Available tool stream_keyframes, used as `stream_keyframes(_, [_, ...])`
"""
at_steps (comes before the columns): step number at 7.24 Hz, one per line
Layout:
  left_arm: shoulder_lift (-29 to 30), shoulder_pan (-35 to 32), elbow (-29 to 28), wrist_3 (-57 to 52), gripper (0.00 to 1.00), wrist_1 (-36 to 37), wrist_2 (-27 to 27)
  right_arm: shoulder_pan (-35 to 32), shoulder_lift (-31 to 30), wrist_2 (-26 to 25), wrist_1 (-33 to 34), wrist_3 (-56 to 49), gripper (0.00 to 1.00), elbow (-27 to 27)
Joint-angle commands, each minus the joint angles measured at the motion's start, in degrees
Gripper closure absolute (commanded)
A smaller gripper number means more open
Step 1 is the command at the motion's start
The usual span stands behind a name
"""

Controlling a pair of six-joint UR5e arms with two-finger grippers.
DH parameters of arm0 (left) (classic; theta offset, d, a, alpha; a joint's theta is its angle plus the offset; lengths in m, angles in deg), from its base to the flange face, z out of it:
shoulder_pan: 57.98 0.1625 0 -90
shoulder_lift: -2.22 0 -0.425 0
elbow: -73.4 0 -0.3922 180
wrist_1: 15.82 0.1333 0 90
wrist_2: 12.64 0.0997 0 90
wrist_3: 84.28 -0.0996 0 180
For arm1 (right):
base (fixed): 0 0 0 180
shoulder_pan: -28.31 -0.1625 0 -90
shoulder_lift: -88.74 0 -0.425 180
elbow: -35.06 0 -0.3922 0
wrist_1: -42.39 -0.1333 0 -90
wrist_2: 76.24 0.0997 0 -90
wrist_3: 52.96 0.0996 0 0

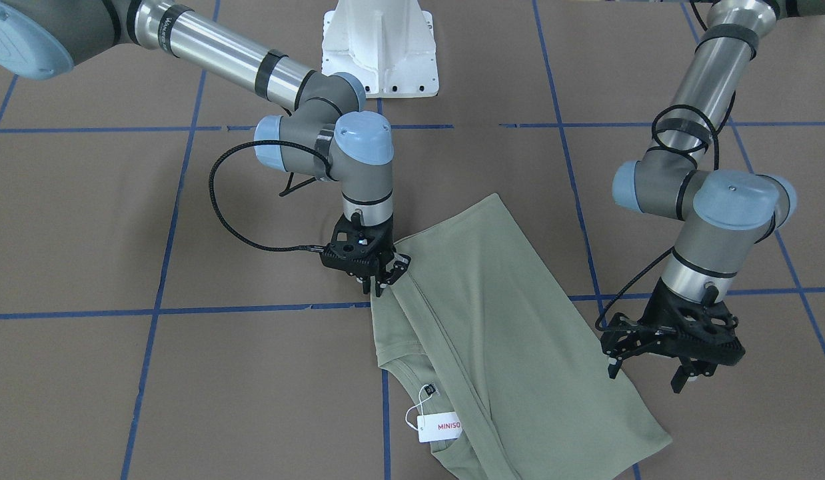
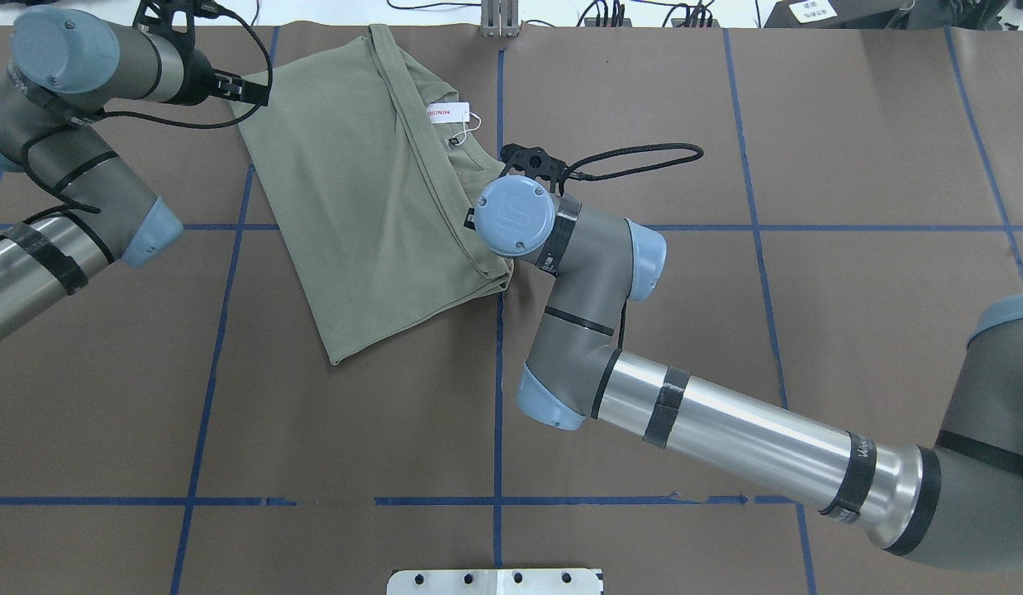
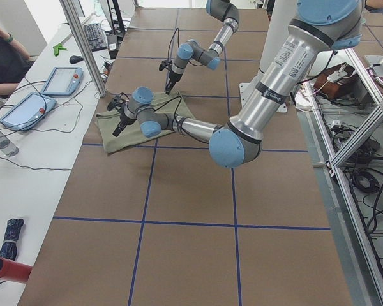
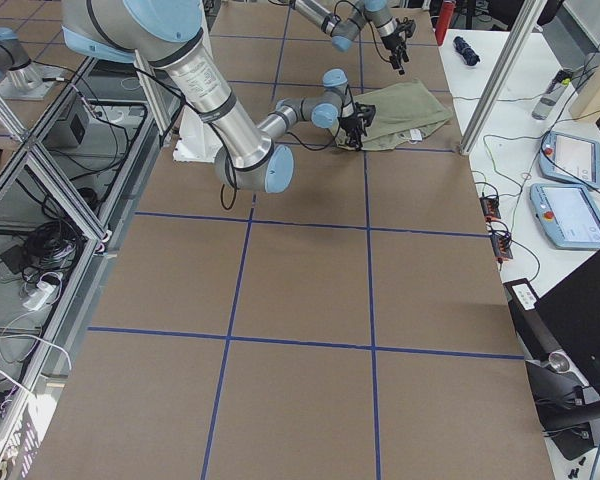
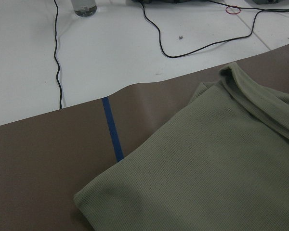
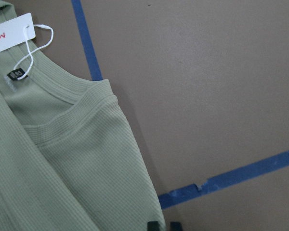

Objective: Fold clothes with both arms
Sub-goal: 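Pull the collar edge with the right gripper toward the robot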

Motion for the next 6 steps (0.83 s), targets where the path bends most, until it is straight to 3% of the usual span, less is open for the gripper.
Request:
stream_keyframes(1, [-0.04,0.04,0.0,0.0,0.0,-0.09,0.0,0.01,0.17,0.17,0.17,-0.06,1.0,-0.69])
stream_keyframes(3, [-0.82,0.04,0.0,0.17,0.0,-2.18,0.0,0.01,-2.0,0.61,0.7,-0.06,1.0,-4.71])
stream_keyframes(4, [-0.83,0.04,0.0,0.52,0.0,-2.81,0.0,0.35,-8.37,0.62,0.79,0.11,1.0,-13.35])
stream_keyframes(6, [-0.83,0.3,0.26,1.58,0.0,-2.9,-0.09,7.26,-22.88,-2.35,9.88,0.81,1.0,-36.54])
